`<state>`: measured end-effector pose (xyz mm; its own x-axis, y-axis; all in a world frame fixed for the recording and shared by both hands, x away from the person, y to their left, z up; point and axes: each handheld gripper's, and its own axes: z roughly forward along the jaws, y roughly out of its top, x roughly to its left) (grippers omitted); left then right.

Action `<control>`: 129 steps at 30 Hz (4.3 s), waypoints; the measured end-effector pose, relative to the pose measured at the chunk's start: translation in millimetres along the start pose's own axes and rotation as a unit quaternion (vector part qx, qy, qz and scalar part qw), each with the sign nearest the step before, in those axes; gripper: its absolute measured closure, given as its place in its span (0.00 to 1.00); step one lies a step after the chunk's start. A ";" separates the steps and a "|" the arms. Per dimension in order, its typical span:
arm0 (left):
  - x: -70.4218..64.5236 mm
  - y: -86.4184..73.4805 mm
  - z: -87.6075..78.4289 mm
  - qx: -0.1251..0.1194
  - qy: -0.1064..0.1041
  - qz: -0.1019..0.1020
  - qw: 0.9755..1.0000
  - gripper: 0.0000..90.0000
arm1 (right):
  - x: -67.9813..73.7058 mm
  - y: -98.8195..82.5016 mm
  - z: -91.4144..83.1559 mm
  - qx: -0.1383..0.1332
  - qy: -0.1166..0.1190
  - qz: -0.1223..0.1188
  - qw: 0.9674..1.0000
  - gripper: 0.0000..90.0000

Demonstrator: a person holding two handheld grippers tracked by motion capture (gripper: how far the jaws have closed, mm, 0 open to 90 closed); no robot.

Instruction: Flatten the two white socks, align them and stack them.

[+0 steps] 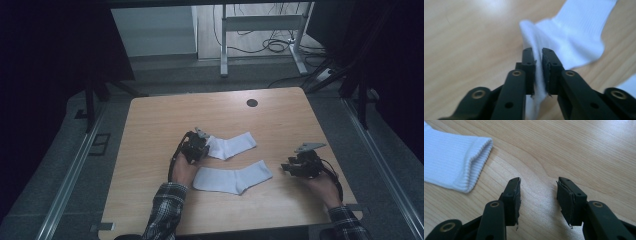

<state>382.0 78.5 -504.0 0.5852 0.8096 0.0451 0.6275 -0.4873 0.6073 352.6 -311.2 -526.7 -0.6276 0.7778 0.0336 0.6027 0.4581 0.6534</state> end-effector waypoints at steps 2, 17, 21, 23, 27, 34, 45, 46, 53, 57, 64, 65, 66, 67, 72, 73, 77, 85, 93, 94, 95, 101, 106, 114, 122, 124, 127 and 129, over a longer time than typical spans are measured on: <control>-0.3 -5.4 -3.1 -0.008 0.015 0.013 1.000 0.68 | 0.1 0.1 0.3 -0.001 -0.001 -0.002 1.000 0.58; 38.4 -31.1 -10.9 -0.039 0.029 -0.073 0.996 0.46 | 0.2 1.8 0.9 0.003 -0.001 -0.001 1.000 0.57; 42.0 -39.4 2.7 -0.024 0.048 -0.080 0.995 0.47 | -0.6 2.3 1.0 0.004 0.000 0.002 1.000 0.57; 45.2 -41.9 5.1 -0.027 0.055 -0.087 0.994 0.48 | -0.8 2.6 0.9 0.005 0.000 0.002 1.000 0.57; 53.5 -44.4 2.7 -0.029 0.090 -0.095 0.991 0.49 | -1.6 3.8 0.9 0.008 0.000 0.007 1.000 0.57; 62.0 -48.9 -9.0 -0.062 0.071 -0.112 0.989 0.49 | -0.5 14.8 -0.1 0.000 0.003 0.022 1.000 0.55; 67.1 -52.6 -9.6 -0.084 0.026 -0.129 0.988 0.51 | 7.4 57.3 17.2 -0.031 0.017 0.038 0.999 0.52; 67.0 -52.3 -9.5 -0.085 0.024 -0.130 0.988 0.53 | 8.4 62.5 20.4 -0.030 0.021 0.038 0.999 0.53; 68.5 -52.4 -8.2 -0.088 0.020 -0.134 0.987 0.56 | 18.6 95.7 45.4 -0.035 0.014 0.012 0.999 0.65; 68.7 -53.5 -6.3 -0.088 0.020 -0.135 0.987 0.56 | 22.9 109.7 59.3 -0.038 0.016 0.008 0.999 0.68; 68.9 -55.1 0.7 -0.085 0.021 -0.132 0.987 0.54 | 26.6 117.6 85.0 -0.025 0.007 0.006 1.000 0.65; 68.6 -55.1 2.6 -0.083 0.023 -0.130 0.988 0.54 | 27.1 117.0 88.9 -0.023 0.004 0.005 1.000 0.64; 68.2 -55.1 4.4 -0.081 0.024 -0.129 0.988 0.54 | 27.5 116.2 91.7 -0.021 0.001 0.003 1.000 0.64; 68.2 -55.2 5.4 -0.078 0.025 -0.125 0.989 0.54 | 27.6 115.1 94.6 -0.017 0.001 0.003 1.000 0.64; 64.5 -55.3 10.1 -0.076 0.003 -0.115 0.990 0.77 | 26.0 109.1 99.7 -0.008 0.011 0.019 1.000 0.85; 63.8 -54.2 10.3 -0.074 -0.002 -0.117 0.990 0.84 | 26.3 109.1 98.9 -0.007 0.013 0.019 1.000 0.88; 59.0 -49.8 7.7 -0.072 0.003 -0.105 0.992 0.94 | 29.8 110.4 93.9 -0.002 0.005 0.004 1.000 0.90; 54.7 -40.2 -16.1 -0.092 -0.006 -0.094 0.991 0.94 | 33.0 112.6 65.6 -0.027 0.017 -0.007 0.999 0.90; 40.8 -43.4 -40.0 -0.101 -0.028 -0.071 0.992 0.94 | 36.8 106.3 32.9 -0.038 0.036 -0.013 0.999 0.90; 39.6 -44.3 -42.3 -0.101 -0.031 -0.072 0.992 0.94 | 37.2 104.8 29.1 -0.038 0.041 -0.013 0.998 0.90; 38.0 -46.1 -46.5 -0.104 -0.035 -0.071 0.991 0.94 | 37.8 103.7 26.3 -0.038 0.043 -0.012 0.998 0.90; 23.8 -55.2 -66.3 -0.112 -0.050 -0.058 0.991 0.93 | 44.7 94.1 2.9 -0.034 0.053 -0.019 0.998 0.90; 7.8 -64.3 -74.9 -0.112 -0.062 -0.045 0.991 0.93 | 54.7 81.3 -12.4 -0.030 0.060 -0.028 0.997 0.90; -13.0 -78.6 -71.0 -0.098 -0.076 -0.033 0.992 0.93 | 61.4 57.3 -20.1 -0.015 0.066 -0.033 0.997 0.90; -23.2 -86.1 -51.2 -0.057 -0.040 -0.004 0.998 0.90 | 59.2 38.8 -0.4 0.015 0.062 -0.033 0.997 0.87; -24.0 -89.8 -45.7 -0.047 -0.040 -0.003 0.998 0.87 | 58.7 35.4 6.0 0.028 0.056 -0.036 0.997 0.84; -24.8 -92.8 -44.7 -0.046 -0.027 -0.004 0.999 0.75 | 56.1 32.1 9.0 0.034 0.051 -0.036 0.997 0.74; -23.8 -92.2 -47.0 -0.051 -0.022 -0.006 0.998 0.64 | 55.3 32.8 6.5 0.030 0.050 -0.031 0.998 0.73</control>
<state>286.0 119.6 -523.8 0.6017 0.7987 0.0034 0.5806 -0.4404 0.6848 340.8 -250.4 -508.3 -0.7091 0.7016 0.0706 0.5867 0.5315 0.6109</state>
